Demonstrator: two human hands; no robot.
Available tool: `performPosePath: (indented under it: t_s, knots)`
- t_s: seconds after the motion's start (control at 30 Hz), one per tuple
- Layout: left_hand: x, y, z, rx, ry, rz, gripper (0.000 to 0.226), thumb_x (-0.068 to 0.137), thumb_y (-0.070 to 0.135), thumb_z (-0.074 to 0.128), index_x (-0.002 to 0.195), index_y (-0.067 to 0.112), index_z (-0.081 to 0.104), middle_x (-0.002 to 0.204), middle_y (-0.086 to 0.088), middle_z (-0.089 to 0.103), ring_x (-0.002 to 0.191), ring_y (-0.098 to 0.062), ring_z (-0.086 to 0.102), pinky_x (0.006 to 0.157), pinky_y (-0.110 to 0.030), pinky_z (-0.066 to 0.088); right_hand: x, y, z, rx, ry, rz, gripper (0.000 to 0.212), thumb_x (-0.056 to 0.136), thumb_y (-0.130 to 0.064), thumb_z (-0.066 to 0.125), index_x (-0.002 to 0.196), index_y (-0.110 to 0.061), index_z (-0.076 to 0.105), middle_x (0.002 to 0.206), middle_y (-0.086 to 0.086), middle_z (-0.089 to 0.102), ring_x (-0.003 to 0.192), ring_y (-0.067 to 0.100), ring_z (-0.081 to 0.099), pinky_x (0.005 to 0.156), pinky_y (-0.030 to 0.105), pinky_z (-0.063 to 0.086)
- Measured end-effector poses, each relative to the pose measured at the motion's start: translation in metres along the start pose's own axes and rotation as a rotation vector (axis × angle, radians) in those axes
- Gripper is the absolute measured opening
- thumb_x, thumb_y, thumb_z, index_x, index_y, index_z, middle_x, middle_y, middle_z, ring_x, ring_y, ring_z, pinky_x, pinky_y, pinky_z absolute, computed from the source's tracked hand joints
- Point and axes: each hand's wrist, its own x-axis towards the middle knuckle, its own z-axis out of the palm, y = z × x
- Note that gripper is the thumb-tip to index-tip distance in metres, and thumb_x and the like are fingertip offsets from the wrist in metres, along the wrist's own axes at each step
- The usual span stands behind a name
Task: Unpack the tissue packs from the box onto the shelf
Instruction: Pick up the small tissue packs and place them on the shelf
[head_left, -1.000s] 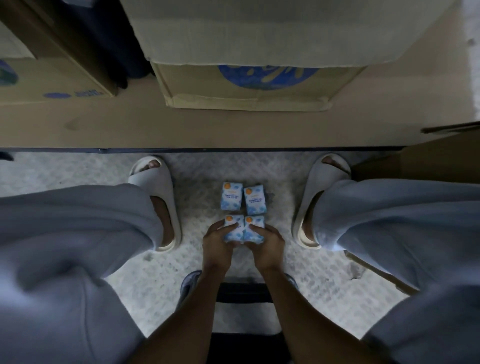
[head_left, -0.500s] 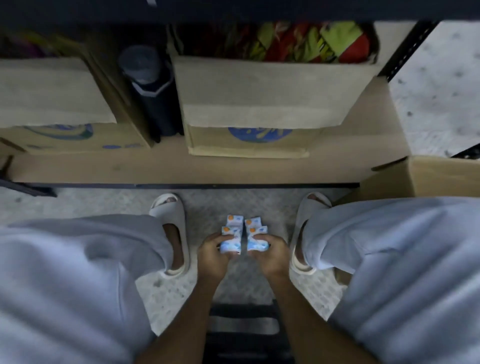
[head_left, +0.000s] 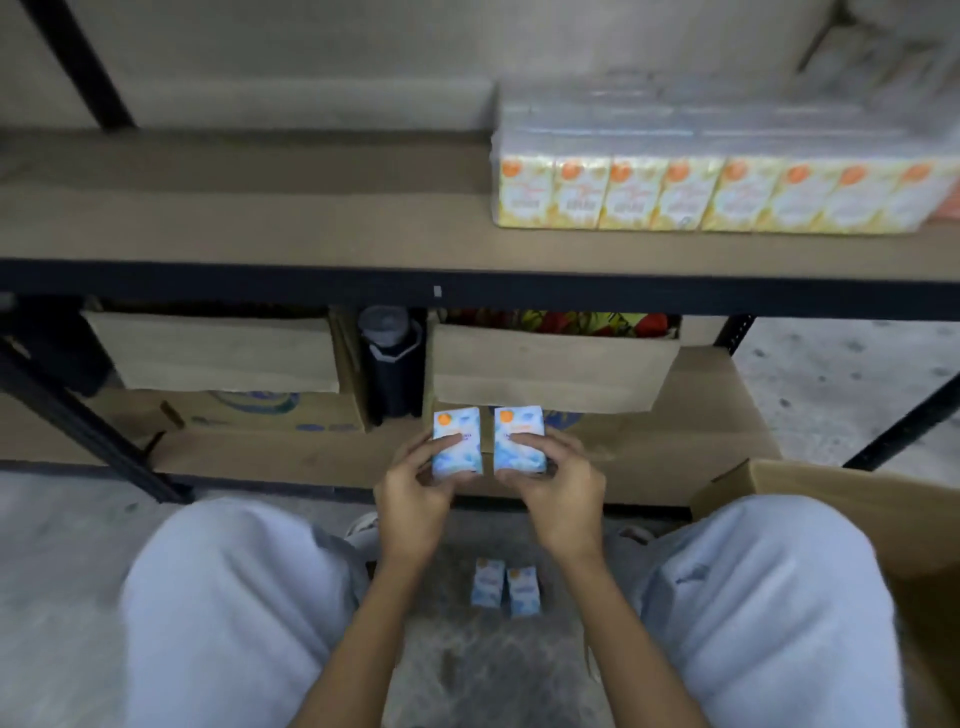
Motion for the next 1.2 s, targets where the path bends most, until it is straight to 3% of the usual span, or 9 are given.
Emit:
performPosePath:
  t_s: [0.07, 0.2, 0.33, 0.47, 0.6, 0.77, 0.93, 1.07, 1.2]
  knots:
    - [0.009, 0.025, -0.013, -0.039, 0.024, 0.069, 0.042, 0.065, 0.003, 0.084, 0.102, 0.019, 0.073, 0.123, 0.006, 0.061, 0.111, -0.006, 0.060, 0.086, -0.023, 0.053, 0.007, -0.028, -0.003, -0.017, 0.011, -0.100, 0.039, 0.062, -0.011, 0.086, 0.096, -0.023, 0.075, 0.109, -0.010, 0.055, 0.097, 0.001, 0.057, 0.080, -0.004, 0.036]
    - [0.026, 0.065, -0.040, -0.100, 0.085, 0.181, 0.045, 0.063, 0.002, 0.085, 0.097, 0.029, 0.072, 0.124, 0.006, 0.060, 0.114, -0.011, 0.060, 0.084, -0.025, 0.053, 0.016, -0.076, -0.003, 0.016, 0.016, -0.265, 0.040, 0.062, -0.016, 0.087, 0.099, -0.027, 0.074, 0.113, -0.010, 0.057, 0.107, 0.003, 0.056, 0.093, 0.017, 0.045]
    - [0.046, 0.102, -0.062, -0.129, 0.114, 0.260, 0.043, 0.063, -0.003, 0.083, 0.099, 0.016, 0.073, 0.125, 0.004, 0.060, 0.114, -0.008, 0.060, 0.082, -0.019, 0.052, 0.026, -0.120, -0.004, 0.070, 0.019, -0.364, 0.038, 0.065, -0.020, 0.086, 0.099, -0.033, 0.072, 0.117, -0.011, 0.057, 0.109, -0.002, 0.053, 0.094, 0.017, 0.045]
    - [0.065, 0.127, -0.077, -0.118, 0.097, 0.330, 0.043, 0.064, -0.002, 0.084, 0.101, 0.018, 0.073, 0.126, 0.007, 0.059, 0.116, -0.007, 0.058, 0.087, -0.019, 0.050, 0.039, -0.150, -0.003, 0.081, 0.048, -0.422, 0.038, 0.065, -0.023, 0.086, 0.100, -0.031, 0.073, 0.115, -0.015, 0.057, 0.108, -0.003, 0.054, 0.095, 0.023, 0.047]
    - [0.086, 0.143, -0.083, -0.035, 0.095, 0.336, 0.044, 0.064, 0.004, 0.085, 0.103, 0.019, 0.074, 0.127, 0.008, 0.059, 0.114, -0.005, 0.059, 0.088, -0.018, 0.049, 0.057, -0.169, 0.002, 0.032, 0.052, -0.444, 0.038, 0.066, -0.024, 0.085, 0.102, -0.028, 0.074, 0.119, -0.008, 0.062, 0.108, 0.003, 0.057, 0.094, 0.023, 0.047]
    - [0.112, 0.157, -0.084, 0.082, 0.073, 0.296, 0.043, 0.066, 0.007, 0.085, 0.106, 0.017, 0.073, 0.122, 0.011, 0.061, 0.104, -0.005, 0.063, 0.080, -0.005, 0.046, 0.087, -0.182, 0.014, -0.076, -0.013, -0.463, 0.038, 0.069, -0.024, 0.083, 0.105, -0.022, 0.073, 0.116, -0.003, 0.064, 0.101, 0.001, 0.054, 0.090, 0.010, 0.040]
    - [0.140, 0.162, -0.084, 0.224, 0.035, 0.219, 0.043, 0.068, 0.015, 0.084, 0.108, 0.024, 0.072, 0.111, 0.017, 0.064, 0.096, -0.006, 0.065, 0.082, -0.008, 0.045, 0.112, -0.186, 0.027, -0.114, -0.084, -0.395, 0.039, 0.070, -0.025, 0.083, 0.106, -0.019, 0.072, 0.104, 0.002, 0.070, 0.091, 0.014, 0.064, 0.085, 0.029, 0.052]
    - [0.157, 0.163, -0.081, 0.236, -0.002, 0.190, 0.042, 0.068, 0.011, 0.084, 0.107, 0.019, 0.072, 0.099, 0.006, 0.072, 0.087, -0.007, 0.068, 0.075, -0.004, 0.045, 0.124, -0.188, 0.032, -0.190, -0.124, -0.366, 0.040, 0.071, -0.026, 0.082, 0.109, -0.018, 0.071, 0.107, 0.002, 0.069, 0.092, 0.014, 0.063, 0.086, 0.022, 0.049]
    - [0.172, 0.161, -0.081, 0.256, -0.040, 0.166, 0.043, 0.065, 0.014, 0.087, 0.104, 0.023, 0.073, 0.104, 0.005, 0.072, 0.089, -0.009, 0.067, 0.085, -0.018, 0.051, 0.133, -0.192, 0.033, -0.278, -0.141, -0.363, 0.044, 0.073, -0.028, 0.081, 0.114, -0.017, 0.069, 0.129, 0.004, 0.056, 0.117, 0.014, 0.051, 0.097, 0.012, 0.030]
